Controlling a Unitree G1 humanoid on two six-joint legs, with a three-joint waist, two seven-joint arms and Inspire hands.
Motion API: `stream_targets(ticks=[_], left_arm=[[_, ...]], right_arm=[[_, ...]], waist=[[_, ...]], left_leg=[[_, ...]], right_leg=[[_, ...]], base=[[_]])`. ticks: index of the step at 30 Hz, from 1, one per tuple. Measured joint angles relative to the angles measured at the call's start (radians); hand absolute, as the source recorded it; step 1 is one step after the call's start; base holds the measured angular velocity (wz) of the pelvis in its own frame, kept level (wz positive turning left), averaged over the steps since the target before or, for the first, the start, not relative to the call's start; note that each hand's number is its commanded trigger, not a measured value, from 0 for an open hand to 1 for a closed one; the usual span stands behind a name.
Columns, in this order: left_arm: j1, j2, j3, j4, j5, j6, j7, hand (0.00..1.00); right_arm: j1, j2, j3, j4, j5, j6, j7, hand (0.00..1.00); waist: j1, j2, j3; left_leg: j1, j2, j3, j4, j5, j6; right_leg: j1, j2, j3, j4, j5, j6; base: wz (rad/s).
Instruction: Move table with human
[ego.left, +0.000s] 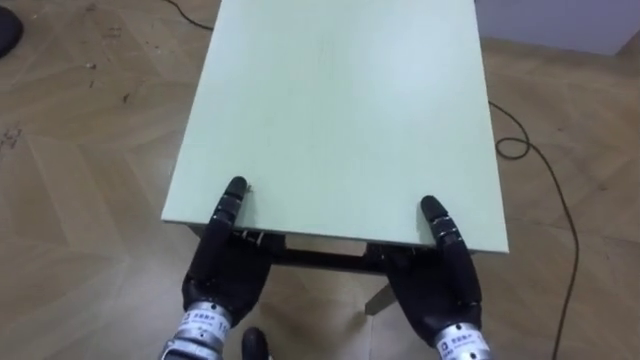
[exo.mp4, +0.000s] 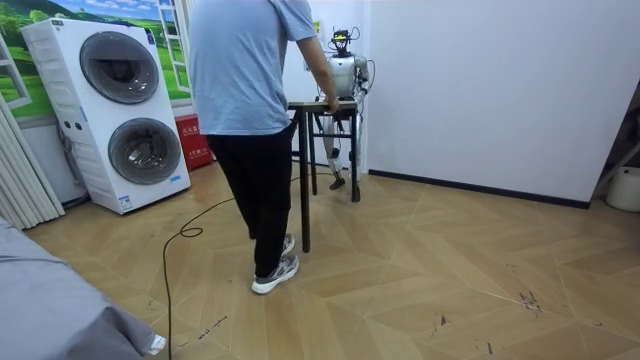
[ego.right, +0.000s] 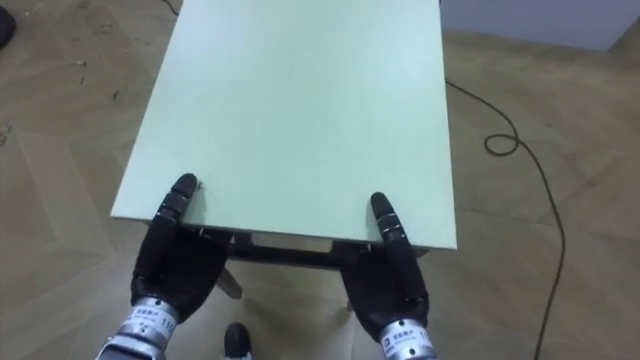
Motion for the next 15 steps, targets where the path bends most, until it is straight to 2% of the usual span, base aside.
stream_targets(ticks=[1, 2, 3, 4, 5, 6, 7, 8, 9, 10, 12, 13, 14, 15], left_arm=[[0.003, -0.003, -0.002, 0.0, 0.0, 0.0, 0.0, 1.0], [0.009, -0.015, -0.004, 0.001, 0.002, 0.001, 0.0, 1.0], [0.013, -0.022, -0.004, 0.001, 0.005, 0.001, 0.0, 1.0], [0.016, -0.033, -0.004, 0.001, 0.01, 0.001, 0.0, 1.0], [0.015, -0.036, -0.003, 0.0, 0.011, 0.001, 0.001, 1.0], [0.012, -0.036, -0.002, -0.002, 0.012, 0.001, 0.001, 1.0], [0.009, -0.036, -0.003, -0.002, 0.014, 0.001, 0.002, 1.0], [-0.001, -0.037, -0.003, -0.004, 0.017, 0.001, 0.005, 1.0], [-0.014, -0.04, -0.003, -0.007, 0.017, 0.001, 0.015, 1.0], [-0.02, -0.04, -0.003, -0.008, 0.017, 0.001, 0.021, 1.0], [-0.042, -0.058, -0.005, -0.008, 0.033, 0.001, 0.046, 1.0], [-0.047, -0.059, -0.007, -0.009, 0.035, 0.0, 0.05, 1.0], [-0.05, -0.056, -0.013, -0.009, 0.03, -0.011, 0.053, 1.0], [-0.048, -0.039, -0.023, -0.012, 0.011, -0.05, 0.043, 1.0]], right_arm=[[-0.001, -0.006, 0.0, 0.0, 0.0, -0.002, -0.002, 1.0], [-0.001, -0.012, 0.002, 0.0, -0.001, -0.01, -0.002, 1.0], [-0.001, -0.012, 0.003, 0.0, -0.002, -0.014, -0.002, 1.0], [-0.001, -0.014, 0.004, -0.003, -0.002, -0.019, -0.002, 1.0], [-0.002, -0.013, 0.004, -0.003, -0.003, -0.022, -0.002, 1.0], [-0.002, -0.011, 0.005, -0.004, -0.003, -0.027, -0.002, 1.0], [-0.002, -0.011, 0.005, -0.006, -0.003, -0.029, -0.002, 1.0], [-0.003, -0.01, 0.003, -0.016, -0.002, -0.034, -0.003, 1.0], [-0.009, -0.011, 0.004, -0.025, -0.001, -0.04, -0.012, 1.0], [-0.014, -0.011, 0.003, -0.027, -0.001, -0.041, -0.018, 1.0], [-0.016, -0.015, -0.011, -0.038, -0.004, -0.041, -0.029, 1.0], [-0.017, -0.014, -0.015, -0.039, -0.003, -0.041, -0.029, 1.0], [-0.023, -0.015, -0.014, -0.039, -0.002, -0.038, -0.03, 1.0], [-0.043, -0.011, 0.004, -0.038, -0.004, -0.032, -0.032, 1.0]], waist=[[-0.004, 0.012, 0.0007], [-0.007, 0.032, 0.0024], [-0.01, 0.041, 0.0025], [-0.014, 0.057, 0.001], [-0.026, 0.065, 0.0008], [-0.049, 0.074, 0.0012], [-0.067, 0.077, 0.0007], [-0.072, 0.084, 0.0011], [-0.07, 0.088, 0.0008], [-0.07, 0.091, 0.0012], [-0.095, 0.1, 0.0001], [-0.096, 0.1, 0.0002], [-0.093, 0.108, 0.001], [-0.088, 0.11, -0.0006]], left_leg=[[0.0, -0.001, -0.009, 0.069, -0.046, -0.004], [0.015, 0.007, -0.013, 0.17, -0.112, -0.009], [0.033, 0.012, -0.014, 0.21, -0.142, -0.014], [0.077, 0.021, -0.02, 0.272, -0.199, -0.027], [0.13, 0.022, -0.042, 0.3, -0.229, -0.034], [0.191, 0.029, -0.059, 0.302, -0.252, -0.042], [0.222, 0.035, -0.065, 0.292, -0.26, -0.047], [0.286, 0.038, -0.077, 0.241, -0.285, -0.058], [0.332, 0.033, -0.081, 0.148, -0.33, -0.068], [0.346, 0.027, -0.073, 0.099, -0.349, -0.069], [0.404, -0.013, -0.07, -0.089, -0.36, -0.065], [0.429, -0.021, -0.077, -0.129, -0.354, -0.054], [0.446, -0.028, -0.122, -0.176, -0.358, -0.031], [0.426, -0.029, -0.166, -0.179, -0.368, -0.014]], right_leg=[[0.001, 0.0, -0.01, -0.001, 0.004, -0.003], [0.001, 0.002, -0.021, 0.001, 0.007, -0.008], [0.0, 0.005, -0.025, 0.003, 0.01, -0.01], [-0.003, 0.01, -0.044, 0.005, 0.012, -0.014], [-0.006, 0.016, -0.055, 0.008, 0.014, -0.016], [-0.009, 0.018, -0.083, 0.01, 0.015, -0.015], [-0.015, 0.019, -0.093, 0.015, 0.016, -0.015], [-0.044, 0.018, -0.097, 0.046, 0.016, -0.015], [-0.075, 0.015, -0.097, 0.084, 0.017, -0.014], [-0.089, 0.012, -0.097, 0.102, 0.019, -0.014], [-0.141, -0.017, -0.089, 0.158, 0.051, -0.015], [-0.171, -0.021, -0.077, 0.197, 0.061, -0.012], [-0.258, 0.004, -0.013, 0.245, 0.07, 0.005], [-0.294, 0.067, 0.07, 0.087, 0.108, 0.012]], base=[[-0.12], [0.04], [0.0], [0.04], [0.3], [0.46], [0.44], [0.11], [0.0], [0.0], [0.24], [-0.08], [-0.57], [-0.57]])
